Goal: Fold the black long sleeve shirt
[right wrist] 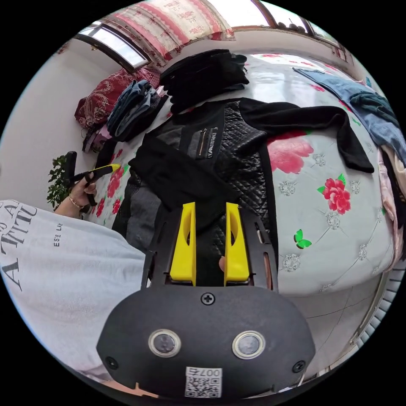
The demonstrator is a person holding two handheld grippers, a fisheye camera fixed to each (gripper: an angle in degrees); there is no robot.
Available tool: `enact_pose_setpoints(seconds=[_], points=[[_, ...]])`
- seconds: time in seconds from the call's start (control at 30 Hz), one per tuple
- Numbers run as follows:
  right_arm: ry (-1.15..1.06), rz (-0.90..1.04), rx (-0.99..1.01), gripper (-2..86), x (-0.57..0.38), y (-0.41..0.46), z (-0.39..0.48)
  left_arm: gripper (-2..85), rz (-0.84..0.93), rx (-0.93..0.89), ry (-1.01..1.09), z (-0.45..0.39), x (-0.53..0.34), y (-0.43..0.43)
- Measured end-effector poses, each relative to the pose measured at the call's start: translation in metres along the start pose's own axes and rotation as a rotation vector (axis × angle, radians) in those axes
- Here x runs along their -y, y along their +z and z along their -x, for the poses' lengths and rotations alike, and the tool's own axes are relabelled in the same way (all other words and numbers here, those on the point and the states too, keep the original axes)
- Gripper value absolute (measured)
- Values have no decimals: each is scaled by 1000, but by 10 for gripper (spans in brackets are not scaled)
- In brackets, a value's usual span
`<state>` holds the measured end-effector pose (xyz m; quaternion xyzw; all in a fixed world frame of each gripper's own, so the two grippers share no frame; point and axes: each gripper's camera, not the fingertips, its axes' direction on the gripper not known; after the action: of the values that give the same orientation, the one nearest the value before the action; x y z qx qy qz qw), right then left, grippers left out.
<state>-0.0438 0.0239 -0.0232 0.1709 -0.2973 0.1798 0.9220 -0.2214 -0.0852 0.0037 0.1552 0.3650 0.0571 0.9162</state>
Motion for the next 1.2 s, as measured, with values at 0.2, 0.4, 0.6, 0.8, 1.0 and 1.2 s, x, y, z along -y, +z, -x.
enact_pose_setpoints(seconds=[0.2, 0.4, 0.6, 0.8, 1.0, 1.2], points=[[3, -35, -60, 84, 46, 7, -19, 82, 236, 239, -21, -17, 22, 118], [397, -188, -317, 84, 81, -57, -164, 77, 105, 313, -7, -51, 11, 144], [562, -234, -322, 78, 104, -68, -256, 76, 163, 351, 0, -68, 25, 168], [310, -7, -685, 22, 123, -44, -215, 78, 160, 357, -59, -68, 27, 179], [362, -549, -833, 4, 94, -235, -168, 79, 131, 344, -89, -61, 22, 180], [453, -710, -457, 2, 55, -299, -156, 78, 108, 345, -62, -54, 15, 175]])
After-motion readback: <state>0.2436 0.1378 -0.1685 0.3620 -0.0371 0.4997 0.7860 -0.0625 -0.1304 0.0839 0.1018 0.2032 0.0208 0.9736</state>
